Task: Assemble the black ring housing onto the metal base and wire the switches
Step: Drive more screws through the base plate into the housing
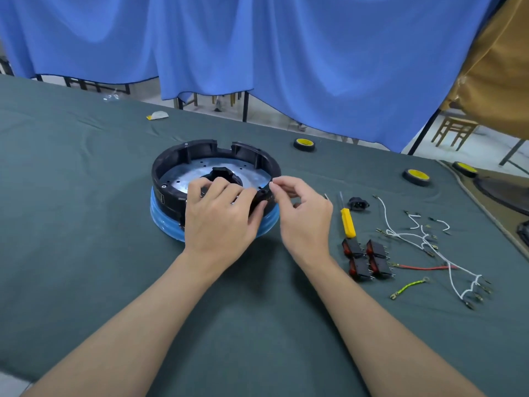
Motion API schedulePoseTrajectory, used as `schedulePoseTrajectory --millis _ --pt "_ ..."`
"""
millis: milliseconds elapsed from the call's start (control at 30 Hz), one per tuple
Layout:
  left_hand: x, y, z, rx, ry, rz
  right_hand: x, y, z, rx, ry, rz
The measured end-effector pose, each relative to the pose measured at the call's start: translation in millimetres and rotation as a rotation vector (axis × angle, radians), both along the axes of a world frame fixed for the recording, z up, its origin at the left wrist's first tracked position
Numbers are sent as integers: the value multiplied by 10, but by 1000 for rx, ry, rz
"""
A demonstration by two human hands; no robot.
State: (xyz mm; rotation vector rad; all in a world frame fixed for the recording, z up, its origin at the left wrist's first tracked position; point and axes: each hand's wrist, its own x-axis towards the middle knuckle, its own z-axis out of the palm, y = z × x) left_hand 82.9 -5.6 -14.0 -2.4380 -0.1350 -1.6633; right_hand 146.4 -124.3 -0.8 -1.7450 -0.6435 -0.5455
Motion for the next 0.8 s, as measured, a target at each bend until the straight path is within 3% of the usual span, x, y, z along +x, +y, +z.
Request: schedulePoseTrajectory --millis 800 --pt "2 -11 -19 -89 6 -69 24 20 -43 -39 -32 123"
